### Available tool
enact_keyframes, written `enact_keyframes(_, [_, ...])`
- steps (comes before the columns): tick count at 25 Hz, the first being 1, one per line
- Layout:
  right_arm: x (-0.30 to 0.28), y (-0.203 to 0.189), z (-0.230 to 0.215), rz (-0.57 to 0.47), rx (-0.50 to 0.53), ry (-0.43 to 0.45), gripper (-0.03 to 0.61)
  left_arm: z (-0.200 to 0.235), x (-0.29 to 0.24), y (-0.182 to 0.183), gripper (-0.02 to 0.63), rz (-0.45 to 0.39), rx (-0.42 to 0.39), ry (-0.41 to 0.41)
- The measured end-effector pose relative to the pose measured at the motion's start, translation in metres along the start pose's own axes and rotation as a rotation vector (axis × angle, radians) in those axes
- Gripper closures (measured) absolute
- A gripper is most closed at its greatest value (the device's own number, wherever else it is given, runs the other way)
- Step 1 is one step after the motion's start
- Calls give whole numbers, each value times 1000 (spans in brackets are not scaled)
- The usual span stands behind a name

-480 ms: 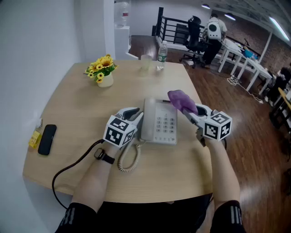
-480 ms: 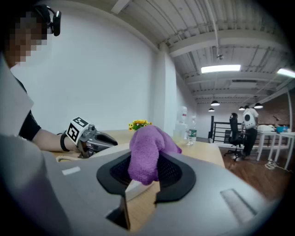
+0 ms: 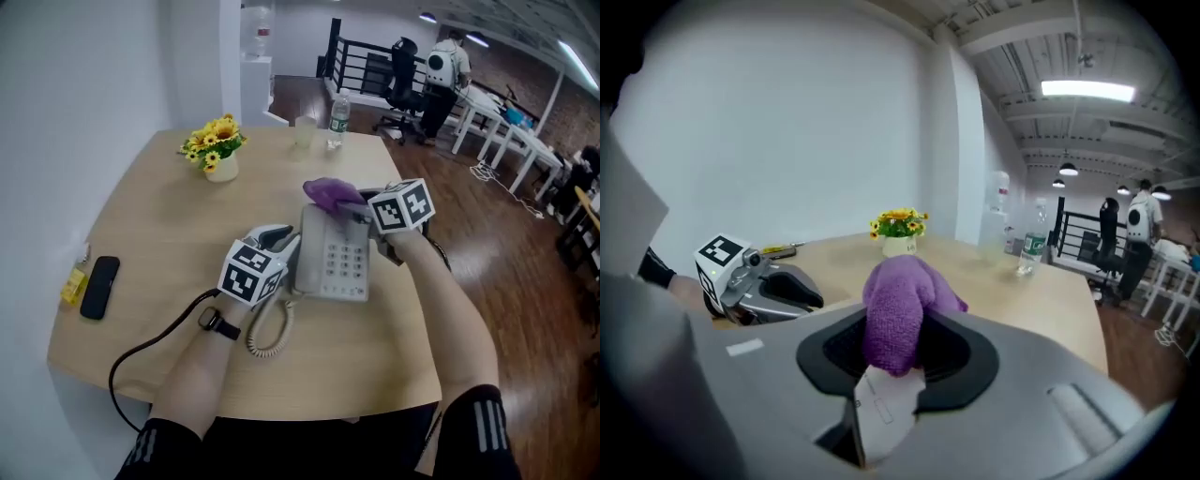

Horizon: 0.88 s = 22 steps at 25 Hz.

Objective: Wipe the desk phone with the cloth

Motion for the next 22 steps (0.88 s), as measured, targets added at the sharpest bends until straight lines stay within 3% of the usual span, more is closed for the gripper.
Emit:
enact_keyframes(6, [-10,-21,-8,170,27,9,462,0,0,0,551,1,3,-4])
enact_keyframes(15, [43,-43,-58,333,28,-169,462,1,0,-1,551,1,-2,0])
enact_keyframes(18, [53,-37,-63,284,28,-180,462,1,0,-1,551,2,-2,-1])
enact_keyframes(22, [36,-7,-44,118,-38,-76,462,1,-1,-1,551,0,-1,0])
Point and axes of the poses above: the fingertips, and each gripper's own axes: x backward along the fingers, z to its left, y out of its top, the point moved 6 cm from there along x, backward along the fingers, and after that the axes turned 5 degrees about -z, right-handed, at the moved point
